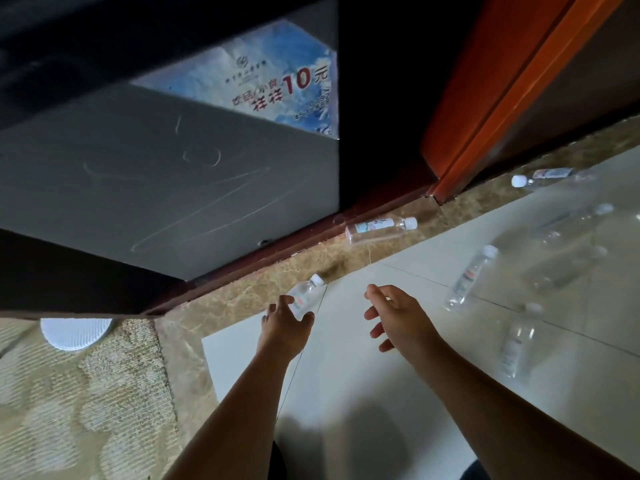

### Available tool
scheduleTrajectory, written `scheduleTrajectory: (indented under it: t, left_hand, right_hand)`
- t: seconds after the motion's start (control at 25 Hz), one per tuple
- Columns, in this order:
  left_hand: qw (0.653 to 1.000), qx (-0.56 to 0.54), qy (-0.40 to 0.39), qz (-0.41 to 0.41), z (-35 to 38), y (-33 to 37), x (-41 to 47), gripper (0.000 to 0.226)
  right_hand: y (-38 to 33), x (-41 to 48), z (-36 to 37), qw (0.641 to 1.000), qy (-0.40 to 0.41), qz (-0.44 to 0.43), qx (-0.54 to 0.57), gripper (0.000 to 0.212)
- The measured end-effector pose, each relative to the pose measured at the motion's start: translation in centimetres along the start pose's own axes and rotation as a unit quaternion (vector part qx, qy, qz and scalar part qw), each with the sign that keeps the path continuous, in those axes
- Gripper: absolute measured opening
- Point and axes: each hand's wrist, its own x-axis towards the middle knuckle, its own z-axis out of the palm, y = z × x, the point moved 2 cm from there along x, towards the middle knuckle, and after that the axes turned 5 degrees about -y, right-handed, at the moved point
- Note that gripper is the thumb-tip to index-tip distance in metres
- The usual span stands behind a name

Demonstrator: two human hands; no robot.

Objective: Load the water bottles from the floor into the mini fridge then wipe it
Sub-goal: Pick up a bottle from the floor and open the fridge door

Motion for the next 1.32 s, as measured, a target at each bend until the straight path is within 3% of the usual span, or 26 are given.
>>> scheduleTrajectory:
  t: [0.48,0.76,0.96,1.12,1.2,1.32]
  left_hand:
    - [0.992,0.103,0.056,0.051,2.2,-3.9,5.1,0.071]
    - [0.982,0.177,0.064,-0.006,4.4,-5.4,7.3,0.073]
    - [0.985,0.170,0.017,-0.032,5.2,-4.8,7.6,0.067]
    - [0.994,0.081,-0.065,0.031,2.5,-2.3,5.8,0.078]
    - [0.995,0.003,-0.072,0.075,0.1,-0.2,3.9,0.073]
    - [0.985,-0.092,-0.068,0.129,-3.5,2.8,0.8,0.070]
  right_hand:
    - [-1.6,2.3,3.6,0.996,-0.079,-0.039,-0.022,0.020]
    - [-1.4,3.0,1.3,0.995,-0.093,-0.039,-0.029,0.023]
    - [-1.5,3.0,0.4,0.992,-0.096,-0.051,-0.067,0.020]
    - [-3.1,3.3,-0.8,0.990,-0.058,-0.083,-0.097,0.020]
    - [-3.9,3.8,-1.1,0.989,-0.032,-0.095,-0.105,0.036]
    - [-4.7,4.1,-0.4,0.986,-0.033,-0.128,-0.104,0.088]
